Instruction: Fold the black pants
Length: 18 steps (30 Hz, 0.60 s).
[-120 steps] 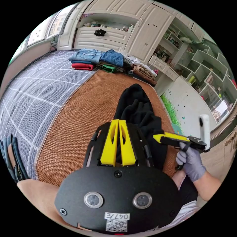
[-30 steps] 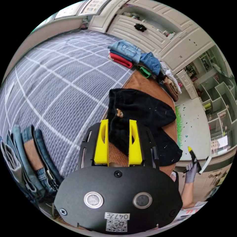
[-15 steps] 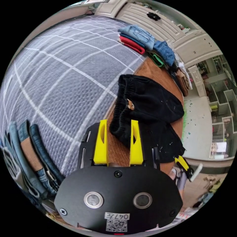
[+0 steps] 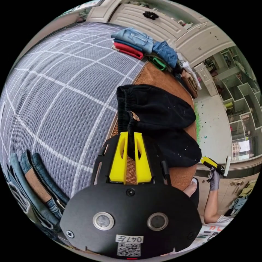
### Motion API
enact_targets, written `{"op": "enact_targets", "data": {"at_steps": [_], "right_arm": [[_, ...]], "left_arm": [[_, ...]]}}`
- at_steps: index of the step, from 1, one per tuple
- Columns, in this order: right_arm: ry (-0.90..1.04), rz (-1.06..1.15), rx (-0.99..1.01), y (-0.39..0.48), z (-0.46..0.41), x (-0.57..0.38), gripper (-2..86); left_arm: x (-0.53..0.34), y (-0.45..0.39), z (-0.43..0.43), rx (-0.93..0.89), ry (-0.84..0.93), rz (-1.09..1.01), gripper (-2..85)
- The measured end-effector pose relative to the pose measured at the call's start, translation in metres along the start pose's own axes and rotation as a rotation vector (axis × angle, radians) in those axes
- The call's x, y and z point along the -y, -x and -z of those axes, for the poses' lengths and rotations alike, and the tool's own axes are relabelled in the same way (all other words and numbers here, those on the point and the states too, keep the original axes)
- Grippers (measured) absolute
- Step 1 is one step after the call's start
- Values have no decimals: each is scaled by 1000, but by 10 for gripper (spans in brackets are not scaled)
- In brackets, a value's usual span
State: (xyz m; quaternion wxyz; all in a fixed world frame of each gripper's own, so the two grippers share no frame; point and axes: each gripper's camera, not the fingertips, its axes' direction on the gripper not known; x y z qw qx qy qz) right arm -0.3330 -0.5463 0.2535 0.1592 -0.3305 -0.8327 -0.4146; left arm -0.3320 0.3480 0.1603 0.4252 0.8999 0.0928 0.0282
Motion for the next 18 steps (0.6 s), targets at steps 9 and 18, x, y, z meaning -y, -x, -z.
{"op": "enact_targets", "data": {"at_steps": [9, 18], "right_arm": [[-129, -277, 16, -37, -6, -81, 73], [-139, -142, 105, -64, -15, -33, 4]], "left_arm": [[-1, 6, -17, -1, -3, 10, 5], [-14, 36, -21, -142, -39, 64, -3]]}}
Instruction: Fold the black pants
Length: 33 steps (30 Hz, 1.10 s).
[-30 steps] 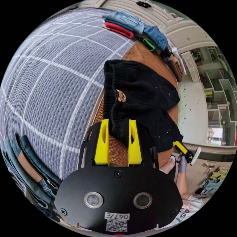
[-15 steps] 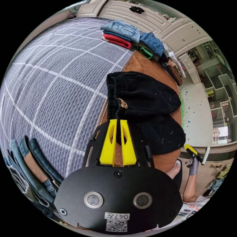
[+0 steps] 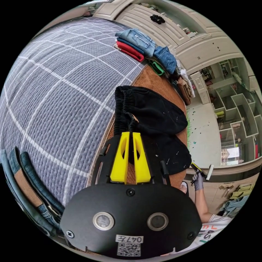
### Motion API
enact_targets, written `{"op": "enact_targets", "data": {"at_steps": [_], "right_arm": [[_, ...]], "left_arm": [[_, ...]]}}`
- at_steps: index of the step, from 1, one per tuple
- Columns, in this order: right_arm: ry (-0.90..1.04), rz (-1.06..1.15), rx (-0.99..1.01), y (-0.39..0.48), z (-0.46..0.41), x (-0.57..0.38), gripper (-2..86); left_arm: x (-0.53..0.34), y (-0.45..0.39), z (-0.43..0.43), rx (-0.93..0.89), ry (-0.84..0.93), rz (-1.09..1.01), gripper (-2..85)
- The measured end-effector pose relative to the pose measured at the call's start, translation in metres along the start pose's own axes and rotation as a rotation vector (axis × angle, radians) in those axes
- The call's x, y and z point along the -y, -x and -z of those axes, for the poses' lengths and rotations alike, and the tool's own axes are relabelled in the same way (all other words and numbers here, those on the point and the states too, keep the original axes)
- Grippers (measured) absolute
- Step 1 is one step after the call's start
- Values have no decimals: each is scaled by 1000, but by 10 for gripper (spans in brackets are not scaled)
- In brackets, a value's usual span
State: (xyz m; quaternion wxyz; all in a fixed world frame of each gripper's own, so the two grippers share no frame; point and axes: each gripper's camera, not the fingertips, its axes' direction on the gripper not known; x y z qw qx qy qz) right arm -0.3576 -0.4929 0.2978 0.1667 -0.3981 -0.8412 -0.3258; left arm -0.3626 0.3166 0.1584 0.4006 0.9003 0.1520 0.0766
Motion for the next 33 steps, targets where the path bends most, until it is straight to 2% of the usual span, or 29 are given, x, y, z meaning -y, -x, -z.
{"op": "enact_targets", "data": {"at_steps": [1, 6, 10, 12, 13, 15, 17, 19, 21, 23, 25, 30, 33], "right_arm": [[24, 10, 60, -1, 2, 8, -3], [-81, 48, 7, 23, 77, 25, -10], [-162, 193, -220, 71, 120, 40, -10], [-95, 235, -351, 82, 96, 53, -10], [12, 224, -393, 79, 66, 65, -10], [123, 148, -334, 67, 31, 74, -9], [-42, 101, -185, 70, 48, 64, -1], [-168, 109, -159, 85, 71, 50, 14], [-193, 173, -162, 107, 82, 38, 27], [-181, 336, -131, 143, 82, 26, 34], [-154, 468, -103, 172, 76, 20, 36], [-75, 706, -118, 237, 43, 20, 56], [30, 780, -196, 262, 13, 29, 66]], "left_arm": [[-1, 4, 1, -19, -5, 4, -4], [-6, 1, 10, 6, -25, -34, -6], [-2, -18, 4, 185, 21, -106, -6], [2, -19, -5, 256, 63, -108, -5], [4, -17, -8, 261, 74, -99, -4], [4, -10, -6, 231, 72, -80, 1], [-2, 4, 3, 161, 49, -58, 17], [-8, 15, 16, 115, 11, -30, 36], [-12, 22, 36, 102, -67, -6, 50], [-18, 24, 61, 123, -180, 14, 62], [-21, 22, 69, 144, -206, 12, 70], [-17, 27, 48, 167, 29, 12, 113], [-12, 36, 41, 100, 115, 18, 135]]}}
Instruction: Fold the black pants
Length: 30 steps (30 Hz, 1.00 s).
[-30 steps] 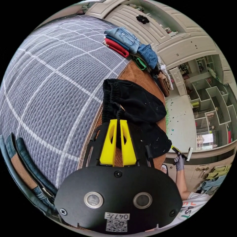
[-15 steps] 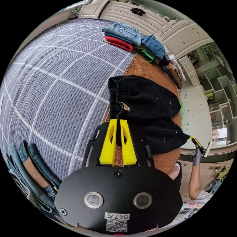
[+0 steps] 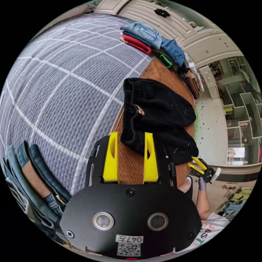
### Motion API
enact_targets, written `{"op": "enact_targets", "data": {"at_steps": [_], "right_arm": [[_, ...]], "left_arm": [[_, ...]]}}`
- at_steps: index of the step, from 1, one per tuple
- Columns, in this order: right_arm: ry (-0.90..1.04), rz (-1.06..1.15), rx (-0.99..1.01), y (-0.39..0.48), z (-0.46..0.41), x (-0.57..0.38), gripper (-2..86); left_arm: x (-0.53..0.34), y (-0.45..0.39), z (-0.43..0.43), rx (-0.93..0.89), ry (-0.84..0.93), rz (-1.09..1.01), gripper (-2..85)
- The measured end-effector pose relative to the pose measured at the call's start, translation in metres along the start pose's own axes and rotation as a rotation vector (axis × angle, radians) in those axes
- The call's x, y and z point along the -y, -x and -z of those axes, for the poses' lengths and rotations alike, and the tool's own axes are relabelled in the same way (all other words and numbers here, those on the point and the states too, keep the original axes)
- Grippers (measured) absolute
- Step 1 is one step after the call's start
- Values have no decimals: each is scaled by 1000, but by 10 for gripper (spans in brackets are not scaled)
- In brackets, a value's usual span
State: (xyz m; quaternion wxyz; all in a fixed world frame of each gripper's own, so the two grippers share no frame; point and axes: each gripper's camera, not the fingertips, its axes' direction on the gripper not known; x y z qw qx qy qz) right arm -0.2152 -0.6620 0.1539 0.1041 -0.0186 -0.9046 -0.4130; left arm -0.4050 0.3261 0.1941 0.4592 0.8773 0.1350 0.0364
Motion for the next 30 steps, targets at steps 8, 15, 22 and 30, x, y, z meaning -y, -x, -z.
{"op": "enact_targets", "data": {"at_steps": [8, 15, 22, 30], "right_arm": [[75, -67, -105, -10, -3, 32, 27], [145, -131, -82, -25, -17, 41, 27], [91, -171, -26, -41, 40, 36, 5], [28, -220, 103, -34, 115, -16, 9]], "left_arm": [[23, 8, -16, -77, 161, -29, 136], [23, -17, 7, -35, 141, -132, 57], [-10, -60, 89, -81, 195, -321, 51], [-115, -91, 164, -127, 260, -460, 40]]}}
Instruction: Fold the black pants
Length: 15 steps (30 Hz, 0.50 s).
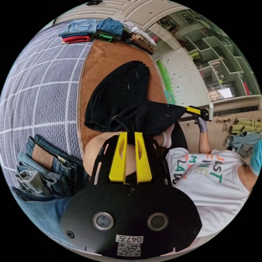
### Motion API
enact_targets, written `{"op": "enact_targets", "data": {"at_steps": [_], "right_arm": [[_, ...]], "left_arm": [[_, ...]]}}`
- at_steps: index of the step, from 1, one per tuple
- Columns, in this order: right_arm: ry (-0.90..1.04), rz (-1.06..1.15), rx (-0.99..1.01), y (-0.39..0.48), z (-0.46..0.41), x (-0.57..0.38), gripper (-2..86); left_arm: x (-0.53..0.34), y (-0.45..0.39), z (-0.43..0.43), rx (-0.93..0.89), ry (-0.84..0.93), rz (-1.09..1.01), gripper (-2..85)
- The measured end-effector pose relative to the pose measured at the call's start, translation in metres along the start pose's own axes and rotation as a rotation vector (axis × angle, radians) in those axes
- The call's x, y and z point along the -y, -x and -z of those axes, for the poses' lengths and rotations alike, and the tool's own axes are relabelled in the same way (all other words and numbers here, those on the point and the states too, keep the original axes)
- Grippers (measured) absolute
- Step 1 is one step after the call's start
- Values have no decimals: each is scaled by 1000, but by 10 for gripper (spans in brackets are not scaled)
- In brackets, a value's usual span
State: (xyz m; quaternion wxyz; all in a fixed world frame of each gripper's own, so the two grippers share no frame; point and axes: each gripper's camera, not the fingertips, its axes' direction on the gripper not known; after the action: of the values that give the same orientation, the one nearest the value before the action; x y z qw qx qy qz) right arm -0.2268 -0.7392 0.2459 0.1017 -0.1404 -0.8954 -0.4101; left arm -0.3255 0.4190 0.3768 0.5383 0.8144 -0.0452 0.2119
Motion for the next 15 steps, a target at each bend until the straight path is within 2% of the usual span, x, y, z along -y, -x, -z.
{"op": "enact_targets", "data": {"at_steps": [3, 6, 9, 12, 13, 15], "right_arm": [[-9, -8, -68, -10, 15, 19, 8], [-32, 22, -106, -24, 26, 67, 8], [-7, 100, -131, -32, 23, 133, 6], [100, 157, -177, -38, -6, 189, 5], [141, 165, -187, -40, -18, 202, 4], [158, 170, -193, -40, -29, 210, 4]], "left_arm": [[-4, -4, 14, -47, 0, -8, 1], [7, 0, 20, 76, 57, 36, -6], [18, -11, 27, 93, 42, 24, 1], [29, -56, 39, 98, -88, -151, 82], [34, -88, 34, 132, -93, -279, 160], [44, -139, 15, 246, -37, -440, 205]]}}
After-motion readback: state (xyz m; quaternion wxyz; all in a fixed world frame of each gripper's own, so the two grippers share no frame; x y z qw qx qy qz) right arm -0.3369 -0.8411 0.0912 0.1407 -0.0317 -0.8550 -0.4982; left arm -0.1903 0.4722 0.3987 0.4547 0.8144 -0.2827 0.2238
